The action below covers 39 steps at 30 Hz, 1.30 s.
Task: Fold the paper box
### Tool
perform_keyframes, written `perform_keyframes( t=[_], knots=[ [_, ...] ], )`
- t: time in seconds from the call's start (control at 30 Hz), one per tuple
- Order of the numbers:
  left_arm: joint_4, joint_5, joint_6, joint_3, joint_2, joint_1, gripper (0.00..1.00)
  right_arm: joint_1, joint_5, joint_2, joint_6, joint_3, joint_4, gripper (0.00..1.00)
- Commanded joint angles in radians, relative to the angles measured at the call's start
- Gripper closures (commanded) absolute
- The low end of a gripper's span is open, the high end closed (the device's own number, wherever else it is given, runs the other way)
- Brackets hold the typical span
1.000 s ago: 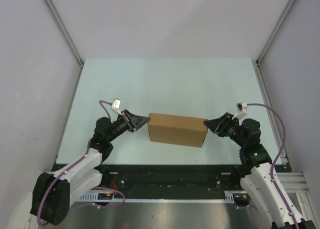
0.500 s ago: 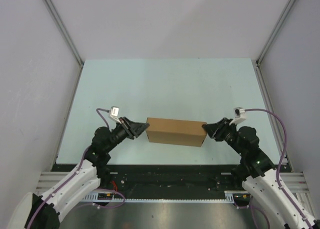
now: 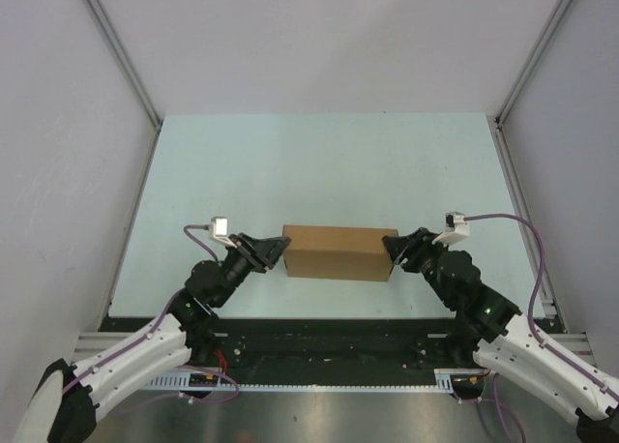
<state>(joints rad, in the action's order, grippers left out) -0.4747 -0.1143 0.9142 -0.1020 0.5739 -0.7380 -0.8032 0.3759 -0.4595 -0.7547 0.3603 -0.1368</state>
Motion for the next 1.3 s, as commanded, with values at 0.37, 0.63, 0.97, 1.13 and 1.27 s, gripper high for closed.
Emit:
perform_keyframes(
  t=[0.37,0.63,0.97,1.13,1.27],
  knots=[
    [0.292,0.053,-0.024,-0.077,-0.042,-0.063,0.32,-0.067,-0.097,-0.011,0.014,0.155,-0.303,0.21],
    [0.308,0.062,-0.044,-0.100,-0.022,-0.063,0.30,-0.068,-0.074,-0.002,0.032,0.203,-0.375,0.19],
    [0.329,0.039,-0.061,-0.107,-0.051,-0.063,0.29,-0.070,0.031,0.044,0.104,0.367,-0.506,0.09],
    [0.340,0.024,-0.067,-0.123,-0.048,-0.063,0.28,-0.079,-0.107,0.056,0.196,0.453,-0.468,0.23],
    [0.350,0.005,-0.071,-0.146,-0.034,-0.063,0.28,-0.080,-0.239,0.013,0.235,0.480,-0.442,0.36]
  ],
)
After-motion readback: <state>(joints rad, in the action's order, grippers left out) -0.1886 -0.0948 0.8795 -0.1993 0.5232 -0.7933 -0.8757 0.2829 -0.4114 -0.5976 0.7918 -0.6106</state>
